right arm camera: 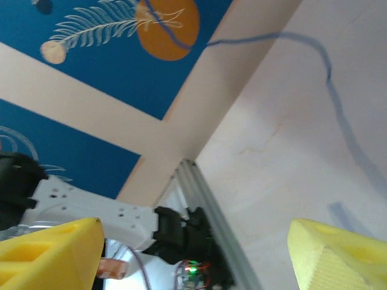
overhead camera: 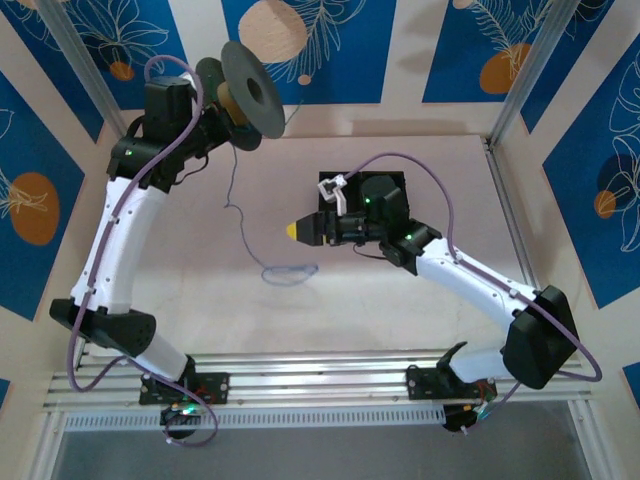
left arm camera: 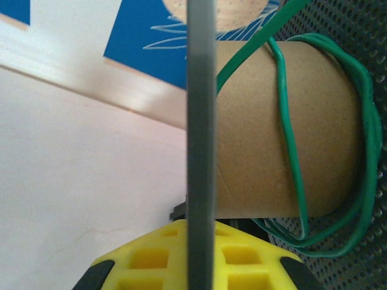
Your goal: Wrap the cables
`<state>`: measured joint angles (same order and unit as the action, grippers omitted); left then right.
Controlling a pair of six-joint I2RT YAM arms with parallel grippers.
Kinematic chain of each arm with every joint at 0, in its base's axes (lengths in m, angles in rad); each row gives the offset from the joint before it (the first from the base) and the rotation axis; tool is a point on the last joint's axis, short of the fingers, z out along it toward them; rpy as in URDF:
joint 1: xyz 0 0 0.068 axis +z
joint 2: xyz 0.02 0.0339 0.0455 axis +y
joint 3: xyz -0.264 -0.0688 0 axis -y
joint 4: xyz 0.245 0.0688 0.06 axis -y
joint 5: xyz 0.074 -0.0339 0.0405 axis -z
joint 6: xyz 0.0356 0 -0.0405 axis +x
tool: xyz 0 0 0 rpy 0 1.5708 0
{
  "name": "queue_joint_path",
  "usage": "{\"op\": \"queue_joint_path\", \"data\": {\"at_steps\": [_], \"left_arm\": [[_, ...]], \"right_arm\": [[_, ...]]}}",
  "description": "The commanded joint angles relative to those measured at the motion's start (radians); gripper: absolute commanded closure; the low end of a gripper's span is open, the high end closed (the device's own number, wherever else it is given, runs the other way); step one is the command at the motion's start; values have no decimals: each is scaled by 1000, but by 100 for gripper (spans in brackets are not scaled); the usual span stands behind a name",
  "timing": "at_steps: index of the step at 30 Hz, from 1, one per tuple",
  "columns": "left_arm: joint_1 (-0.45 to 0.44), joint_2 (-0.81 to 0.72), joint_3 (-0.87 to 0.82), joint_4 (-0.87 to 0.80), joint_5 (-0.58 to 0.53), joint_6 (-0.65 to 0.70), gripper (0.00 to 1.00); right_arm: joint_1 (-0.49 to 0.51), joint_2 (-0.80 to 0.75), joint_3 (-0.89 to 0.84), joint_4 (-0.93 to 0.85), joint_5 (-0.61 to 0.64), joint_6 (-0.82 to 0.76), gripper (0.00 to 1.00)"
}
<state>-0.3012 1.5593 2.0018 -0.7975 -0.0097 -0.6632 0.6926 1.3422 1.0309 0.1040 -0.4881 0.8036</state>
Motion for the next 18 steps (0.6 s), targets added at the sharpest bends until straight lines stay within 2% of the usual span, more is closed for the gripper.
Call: {"op": "queue_joint_path", "data": {"at_steps": [1, 5, 8, 15, 18], "left_arm": [[5, -17, 44, 129, 43, -22, 100], [-6, -61, -28, 255, 53, -40, 100], [-15, -104, -107, 357, 77, -60, 100], [-27, -229, -292, 532, 83, -96, 100], [-30, -276, -353, 571, 92, -119, 100]], "right_arm": [[63, 11, 36, 98, -49, 203, 22], [136, 115, -6, 364, 40, 581, 26], [178, 205, 37, 366, 123, 800, 26], [203, 326, -21, 643, 359, 1158, 24], [200, 375, -19, 714, 415, 1275, 24]]}}
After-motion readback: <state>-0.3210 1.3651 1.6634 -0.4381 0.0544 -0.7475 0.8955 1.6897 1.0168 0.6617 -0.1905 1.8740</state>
